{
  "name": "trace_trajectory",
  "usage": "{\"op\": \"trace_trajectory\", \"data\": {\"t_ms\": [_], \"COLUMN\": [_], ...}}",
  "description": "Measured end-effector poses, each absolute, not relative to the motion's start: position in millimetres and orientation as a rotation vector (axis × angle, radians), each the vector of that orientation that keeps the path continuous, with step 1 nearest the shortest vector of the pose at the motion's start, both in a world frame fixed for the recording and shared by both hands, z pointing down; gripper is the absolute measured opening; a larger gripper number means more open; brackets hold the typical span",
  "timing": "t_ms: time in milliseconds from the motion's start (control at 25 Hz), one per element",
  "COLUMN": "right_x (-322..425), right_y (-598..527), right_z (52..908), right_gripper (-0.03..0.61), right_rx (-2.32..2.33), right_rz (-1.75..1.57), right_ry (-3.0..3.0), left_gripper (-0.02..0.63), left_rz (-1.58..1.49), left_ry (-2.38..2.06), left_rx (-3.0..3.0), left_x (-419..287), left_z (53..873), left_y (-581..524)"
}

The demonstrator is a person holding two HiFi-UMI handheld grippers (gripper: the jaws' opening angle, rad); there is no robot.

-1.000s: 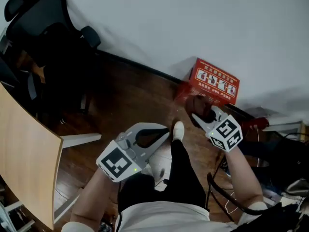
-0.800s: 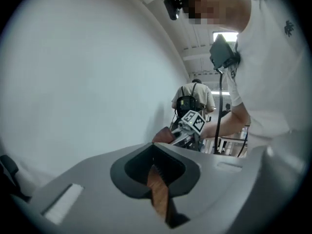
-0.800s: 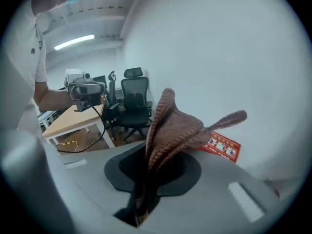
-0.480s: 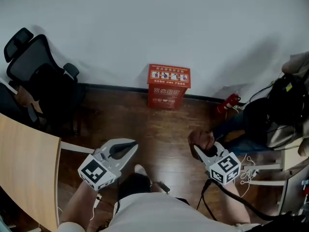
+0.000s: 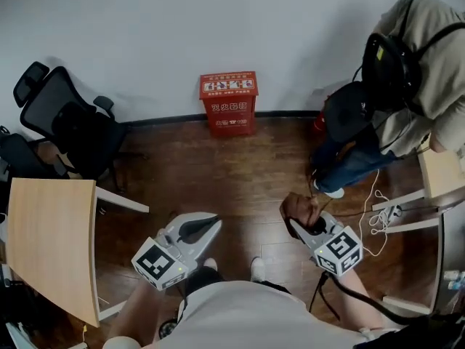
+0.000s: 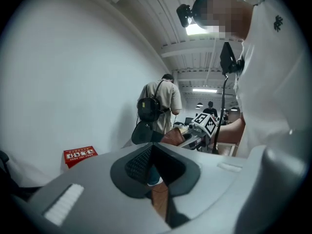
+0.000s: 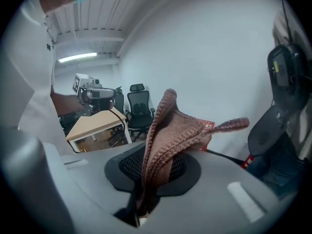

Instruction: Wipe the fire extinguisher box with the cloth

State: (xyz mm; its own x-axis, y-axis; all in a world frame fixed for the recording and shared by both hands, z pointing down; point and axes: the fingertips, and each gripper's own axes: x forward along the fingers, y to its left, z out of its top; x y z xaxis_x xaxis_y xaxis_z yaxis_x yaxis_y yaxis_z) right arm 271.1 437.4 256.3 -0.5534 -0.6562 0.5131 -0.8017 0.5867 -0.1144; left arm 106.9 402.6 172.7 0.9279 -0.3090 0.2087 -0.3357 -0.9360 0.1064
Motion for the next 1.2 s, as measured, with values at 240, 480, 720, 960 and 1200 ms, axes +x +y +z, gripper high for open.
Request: {"op": "trace_trajectory", "data": {"t_ms": [240, 480, 720, 960, 1200], "right_x": [259, 201, 150, 119, 88], "right_y": [495, 494, 484, 484, 492], "right_z": [233, 211, 201, 202, 198], "right_gripper": [0.054, 0.052, 0.052, 0.052, 0.052], "right_rx": [1.286, 1.286, 1.262, 1.285, 1.300], "right_rz": [0.458, 0.335, 0.276, 0.259, 0.251], "right_ry": [-2.397, -2.415, -2.430, -2.407, -2.409], "left_gripper": [0.000, 0.000, 0.000, 0.000, 0.000], "left_rz": [0.264, 0.264, 0.254, 0.245, 0.244], "left_ry": [-0.416, -0.452, -0.476, -0.478, -0.446], "left_rx": [2.995, 2.990, 2.967, 2.986, 3.006], "left_x": [97, 45, -6, -43, -75], "left_z": [161, 162, 168, 167, 169], "left_y": [438, 447, 447, 447, 456]}}
